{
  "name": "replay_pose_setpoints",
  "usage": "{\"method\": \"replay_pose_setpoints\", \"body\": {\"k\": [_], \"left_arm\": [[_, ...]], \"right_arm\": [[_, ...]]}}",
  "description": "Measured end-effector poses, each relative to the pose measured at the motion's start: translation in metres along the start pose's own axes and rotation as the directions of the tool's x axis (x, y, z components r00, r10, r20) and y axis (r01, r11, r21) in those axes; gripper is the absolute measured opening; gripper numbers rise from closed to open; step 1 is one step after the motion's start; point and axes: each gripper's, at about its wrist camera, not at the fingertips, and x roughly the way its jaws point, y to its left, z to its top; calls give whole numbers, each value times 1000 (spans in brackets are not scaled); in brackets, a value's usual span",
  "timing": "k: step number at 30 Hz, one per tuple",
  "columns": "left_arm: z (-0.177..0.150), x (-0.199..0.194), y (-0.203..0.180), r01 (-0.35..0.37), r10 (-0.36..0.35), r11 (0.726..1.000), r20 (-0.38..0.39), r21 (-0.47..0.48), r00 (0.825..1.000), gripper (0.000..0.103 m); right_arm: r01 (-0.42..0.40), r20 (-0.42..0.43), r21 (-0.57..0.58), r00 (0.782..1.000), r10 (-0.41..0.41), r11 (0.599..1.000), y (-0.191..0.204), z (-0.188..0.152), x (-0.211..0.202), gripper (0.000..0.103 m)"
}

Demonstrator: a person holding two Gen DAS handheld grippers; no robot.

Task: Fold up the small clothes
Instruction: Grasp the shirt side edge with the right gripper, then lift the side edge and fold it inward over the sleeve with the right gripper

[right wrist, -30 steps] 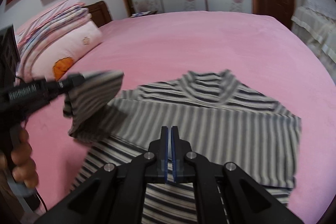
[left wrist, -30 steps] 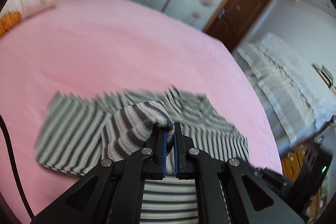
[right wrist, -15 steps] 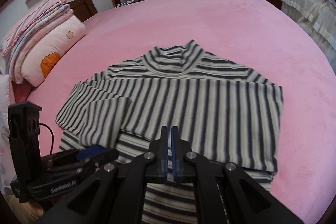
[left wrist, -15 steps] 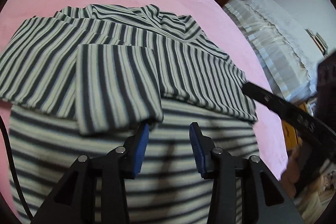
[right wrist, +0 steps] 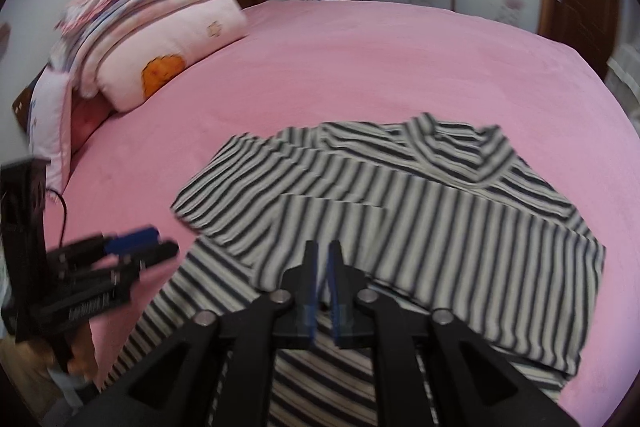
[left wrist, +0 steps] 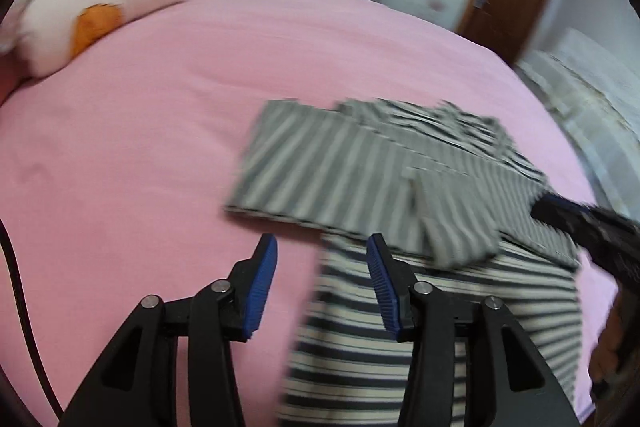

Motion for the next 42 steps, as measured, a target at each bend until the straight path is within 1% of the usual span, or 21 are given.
{"method": "replay_pose_setpoints", "body": {"k": [1,2,3,5,7,11,15,18,19,20,21,22,23,25,26,29,31,32,33,37,42], "left_arm": [[0,2,9,-14,14,1000,-1,-22,1000,47],[-1,3,18,-20,20,999,-5,-45,1000,47],[-1,6,27,-21,20,997,-12,-69,1000,47],[-2,11,42,-29,26,994,-26,-107,999,47],[-3,16,50,-35,30,991,-36,-126,999,47],[-4,25,56,-31,23,986,-49,-161,999,47],[-6,32,59,-13,3,982,-55,-191,998,48],[-6,38,57,-7,-4,981,-60,-195,998,48],[-6,39,57,-6,-6,981,-62,-193,998,48],[-6,40,56,-6,-6,982,-63,-190,998,48],[-5,40,56,-5,-7,983,-64,-184,998,48],[-5,38,55,-3,-9,984,-64,-180,998,48],[-4,38,54,1,-12,985,-64,-173,998,48],[-3,37,49,5,-15,988,-59,-155,998,49],[-3,37,46,5,-14,989,-56,-144,998,49],[-2,34,37,14,-19,994,-46,-108,999,50],[-2,33,28,23,-26,997,-41,-74,999,54],[-3,33,25,26,-29,998,-39,-62,999,54],[-3,33,21,30,-31,999,-38,-45,999,55],[-3,38,9,38,-38,999,-45,-9,998,55],[-1,48,5,56,-58,998,-60,-26,997,55]], "right_arm": [[-1,-2,-13,1000,1,1000,7,-2,4,36],[2,-1,-25,1000,-2,1000,14,-4,8,48],[3,-5,-35,1000,-3,999,20,-6,13,49],[10,-21,-51,1000,-11,999,30,-8,25,49],[41,-28,-57,999,-43,997,38,-9,40,49],[97,-74,-28,992,-98,995,43,-5,73,49],[175,-128,-2,977,-174,985,44,0,103,49],[242,-151,-32,958,-244,970,48,-3,118,49],[260,-151,-43,953,-263,965,50,-5,119,49],[274,-147,-49,949,-278,960,50,-6,119,44],[286,-148,-49,946,-290,957,48,-5,118,35],[279,-152,-42,947,-282,959,46,-5,116,30],[264,-162,-23,951,-264,964,39,-5,112,22],[230,-170,18,960,-224,973,26,-4,105,11],[217,-173,35,963,-208,975,17,-4,101,9],[154,-155,103,978,-137,983,-10,-3,83,8],[124,-136,136,985,-106,983,-23,-1,71,8],[104,-117,158,989,-86,982,-32,1,62,8],[100,-100,167,991,-84,981,-37,3,54,8],[115,-33,197,993,-111,974,-67,16,25,8],[161,23,223,985,-170,962,-100,25,-4,8]]}}
